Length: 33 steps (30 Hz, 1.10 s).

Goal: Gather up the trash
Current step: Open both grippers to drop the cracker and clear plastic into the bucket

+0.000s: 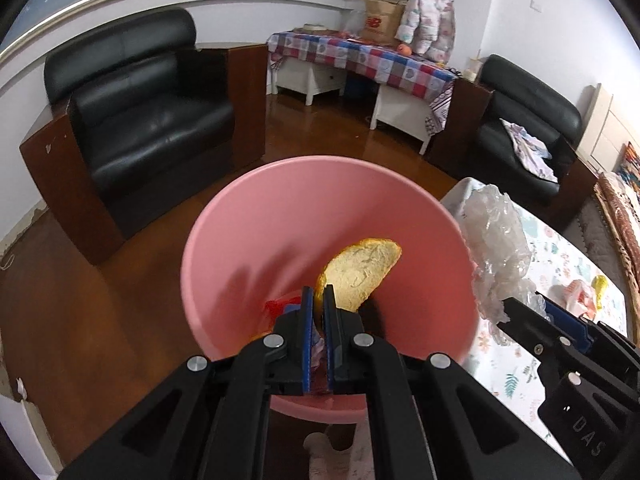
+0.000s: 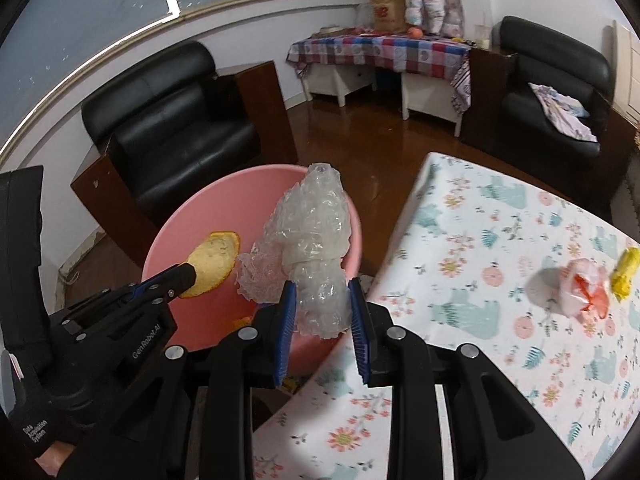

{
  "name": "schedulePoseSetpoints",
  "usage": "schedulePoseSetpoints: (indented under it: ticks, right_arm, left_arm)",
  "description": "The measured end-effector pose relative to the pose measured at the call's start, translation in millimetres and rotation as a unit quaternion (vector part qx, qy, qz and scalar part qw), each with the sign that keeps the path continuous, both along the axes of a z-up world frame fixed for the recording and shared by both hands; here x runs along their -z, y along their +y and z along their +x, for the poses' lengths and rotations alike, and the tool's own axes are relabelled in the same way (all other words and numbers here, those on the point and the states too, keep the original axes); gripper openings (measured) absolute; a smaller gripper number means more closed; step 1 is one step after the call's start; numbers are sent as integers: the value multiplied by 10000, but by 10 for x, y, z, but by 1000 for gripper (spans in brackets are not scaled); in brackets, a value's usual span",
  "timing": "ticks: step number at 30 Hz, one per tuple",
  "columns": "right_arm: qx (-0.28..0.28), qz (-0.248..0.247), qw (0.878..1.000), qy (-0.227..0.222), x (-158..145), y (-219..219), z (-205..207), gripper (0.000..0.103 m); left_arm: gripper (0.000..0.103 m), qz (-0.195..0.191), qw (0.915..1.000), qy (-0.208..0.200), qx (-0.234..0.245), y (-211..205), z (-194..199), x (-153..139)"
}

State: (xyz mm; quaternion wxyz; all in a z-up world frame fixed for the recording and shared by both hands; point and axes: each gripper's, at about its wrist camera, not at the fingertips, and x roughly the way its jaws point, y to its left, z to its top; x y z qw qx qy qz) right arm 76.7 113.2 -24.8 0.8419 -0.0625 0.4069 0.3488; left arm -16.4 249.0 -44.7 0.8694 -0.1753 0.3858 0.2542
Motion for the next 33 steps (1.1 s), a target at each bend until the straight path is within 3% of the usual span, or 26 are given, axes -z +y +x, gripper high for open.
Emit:
schedulePoseSetpoints:
  ticks: [9,12,14,16,23,33]
  right_arm:
    - [-261,-127,9995,92,65,282,-41,27]
    - [-312,-169,9993,128,96,322,-51,27]
    - [-329,-198,9991,183,120,348,-45,28]
    - [-333,-222,9989,229,136,365,-41,29]
    - [-384,-247,9987,242,150,410,-72,37]
    - [-248,-77,9995,196,85,254,-68,38]
  left_arm:
    - [11,-98,9997,119,-191,141,-66,82]
    - [17,-103,9996,127,-211,159,-72,98]
    - [31,-107,9995,123,-255,178,-82,101]
    - [35,-109,9994,115,-296,188,-77,100]
    - [39,-132,9993,124,-333,228,-86,116]
    - [39,-155,9993,15,-331,192,-99,57]
